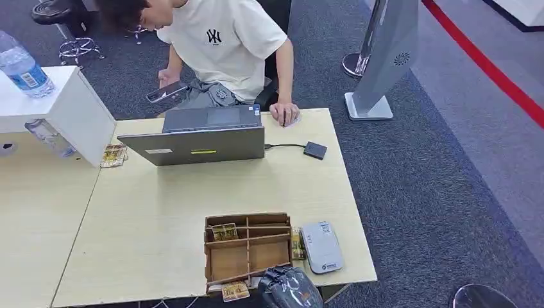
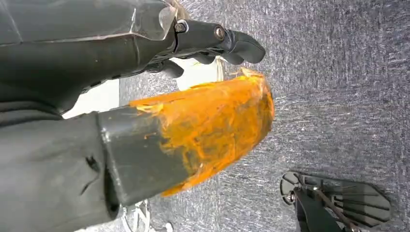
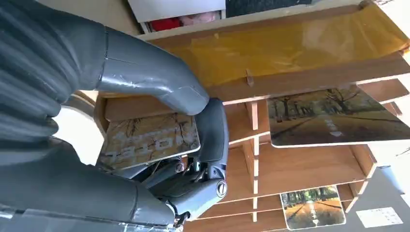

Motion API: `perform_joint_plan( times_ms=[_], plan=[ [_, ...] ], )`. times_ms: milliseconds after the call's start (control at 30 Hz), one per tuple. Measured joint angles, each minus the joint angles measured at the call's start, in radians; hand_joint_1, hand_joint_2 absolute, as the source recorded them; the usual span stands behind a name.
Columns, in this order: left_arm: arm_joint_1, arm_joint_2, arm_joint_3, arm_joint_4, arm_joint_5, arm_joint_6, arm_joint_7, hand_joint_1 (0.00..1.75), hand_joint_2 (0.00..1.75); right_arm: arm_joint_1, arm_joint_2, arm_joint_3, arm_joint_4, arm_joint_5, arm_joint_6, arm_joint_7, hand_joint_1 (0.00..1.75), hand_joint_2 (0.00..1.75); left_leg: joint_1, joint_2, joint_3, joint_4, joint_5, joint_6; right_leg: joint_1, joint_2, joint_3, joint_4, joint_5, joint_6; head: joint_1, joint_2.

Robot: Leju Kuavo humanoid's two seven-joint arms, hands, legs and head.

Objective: Pass the card to the sensor for recognition and then transmit it.

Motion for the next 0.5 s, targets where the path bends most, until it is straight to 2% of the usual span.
perform_joint_plan(
  times_ms=[100, 333, 500],
  plan=[
    [0.000, 0.000, 0.000, 0.000, -0.001, 0.000, 0.000, 0.00, 0.00, -0.002, 0.000, -0.001, 0.000, 0.000, 0.000, -0.005, 1.59, 1.75, 0.000, 0.000, 0.000, 0.000, 0.000, 0.000, 0.000, 0.000, 0.000, 0.000, 0.000, 0.000, 0.000, 0.000],
    [0.000, 0.000, 0.000, 0.000, -0.003, 0.000, -0.001, 0.00, 0.00, -0.001, 0.014, -0.018, 0.005, 0.007, -0.006, -0.032, 1.55, 1.75, 0.000, 0.000, 0.001, 0.000, 0.000, 0.000, 0.000, 0.000, 0.001, 0.000, 0.000, 0.000, 0.000, 0.000],
    [0.000, -0.002, 0.000, 0.000, -0.006, 0.000, -0.001, 0.00, 0.00, 0.015, 0.043, -0.066, 0.010, 0.018, -0.006, -0.107, 1.57, 1.75, 0.000, 0.000, 0.000, 0.000, 0.000, 0.000, 0.000, 0.000, 0.000, 0.000, 0.000, 0.000, 0.000, 0.000]
  ],
)
